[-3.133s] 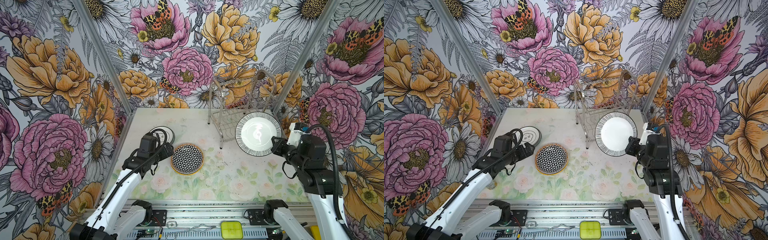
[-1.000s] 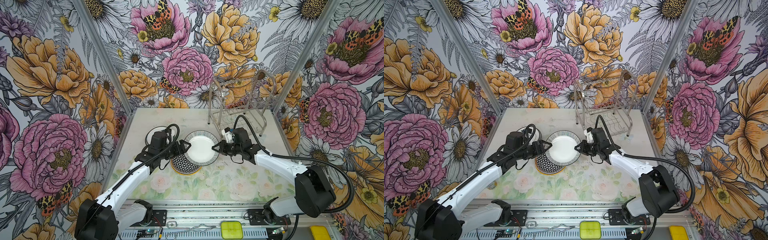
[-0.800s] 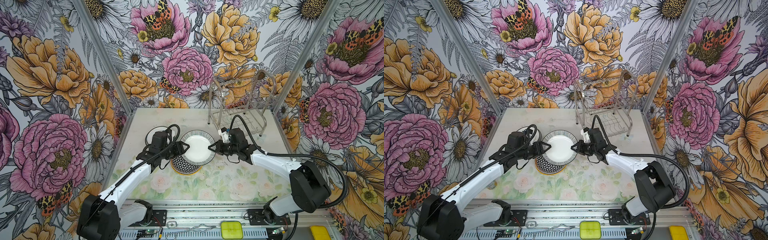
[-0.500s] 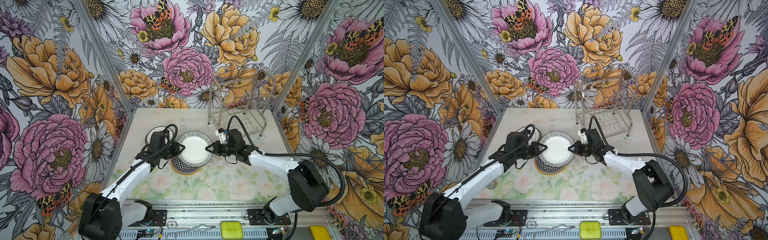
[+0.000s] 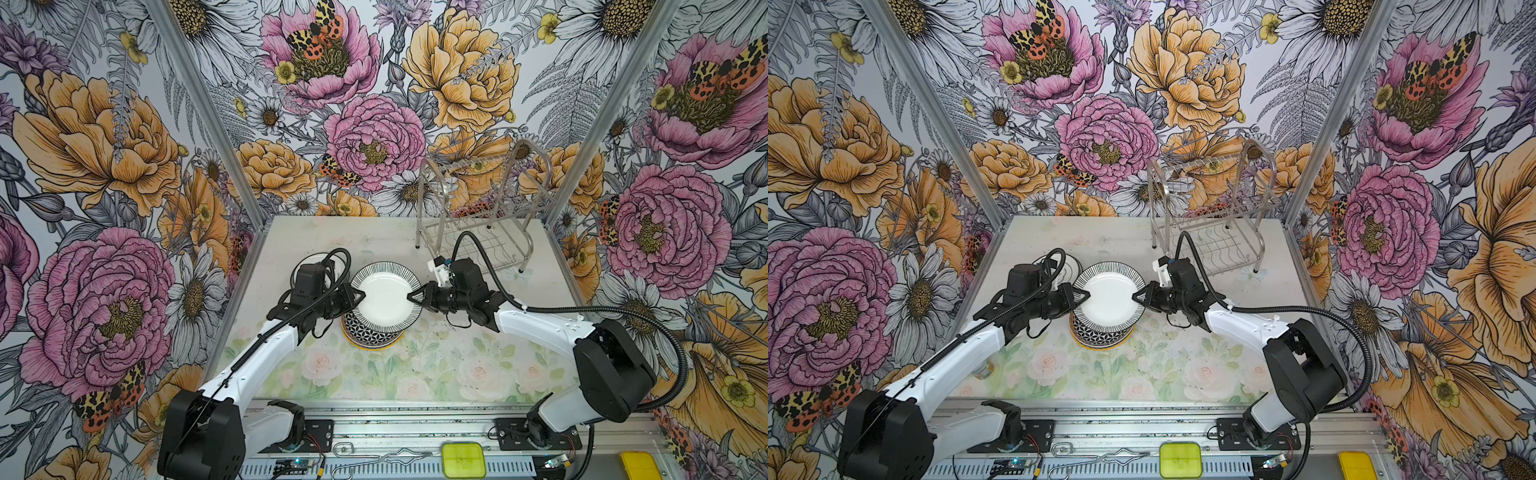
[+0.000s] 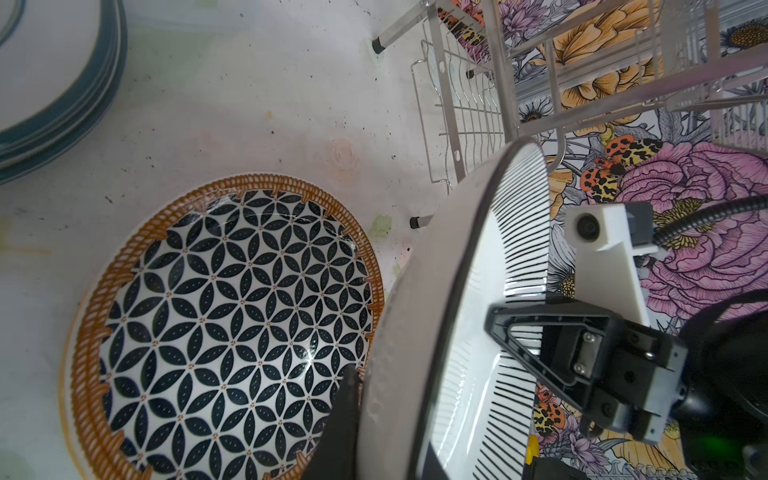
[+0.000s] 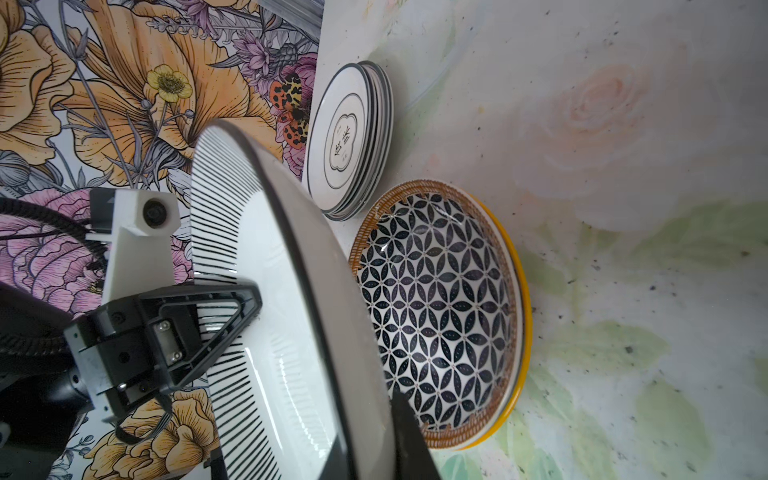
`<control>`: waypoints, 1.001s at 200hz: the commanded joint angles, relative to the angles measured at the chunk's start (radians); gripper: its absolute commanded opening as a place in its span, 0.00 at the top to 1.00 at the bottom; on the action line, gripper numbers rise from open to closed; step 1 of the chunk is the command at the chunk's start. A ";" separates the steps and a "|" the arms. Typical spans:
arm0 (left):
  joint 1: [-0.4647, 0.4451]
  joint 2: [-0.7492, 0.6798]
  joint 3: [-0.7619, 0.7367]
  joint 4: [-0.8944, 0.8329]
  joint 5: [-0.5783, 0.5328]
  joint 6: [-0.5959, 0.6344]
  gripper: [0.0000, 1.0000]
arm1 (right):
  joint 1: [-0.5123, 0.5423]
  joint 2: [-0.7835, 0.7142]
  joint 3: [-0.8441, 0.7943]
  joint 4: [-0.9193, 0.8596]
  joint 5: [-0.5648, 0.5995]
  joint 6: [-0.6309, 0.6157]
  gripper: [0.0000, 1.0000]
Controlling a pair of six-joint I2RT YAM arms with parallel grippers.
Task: Unload the plates from the dish rack
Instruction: 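Close the left gripper on the striped plate's rim while the right holds it, then open the right gripper and withdraw it while the left holds the striped plate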
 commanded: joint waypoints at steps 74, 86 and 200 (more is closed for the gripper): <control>0.177 -0.125 0.135 -0.276 0.040 0.088 1.00 | -0.020 -0.047 0.157 -0.065 -0.083 -0.136 0.30; 0.204 -0.132 0.160 -0.314 0.038 0.096 1.00 | -0.034 -0.067 0.147 -0.102 -0.097 -0.155 0.17; 0.254 -0.160 0.269 -0.539 -0.117 0.112 1.00 | -0.219 -0.401 -0.120 -0.338 -0.011 -0.257 0.01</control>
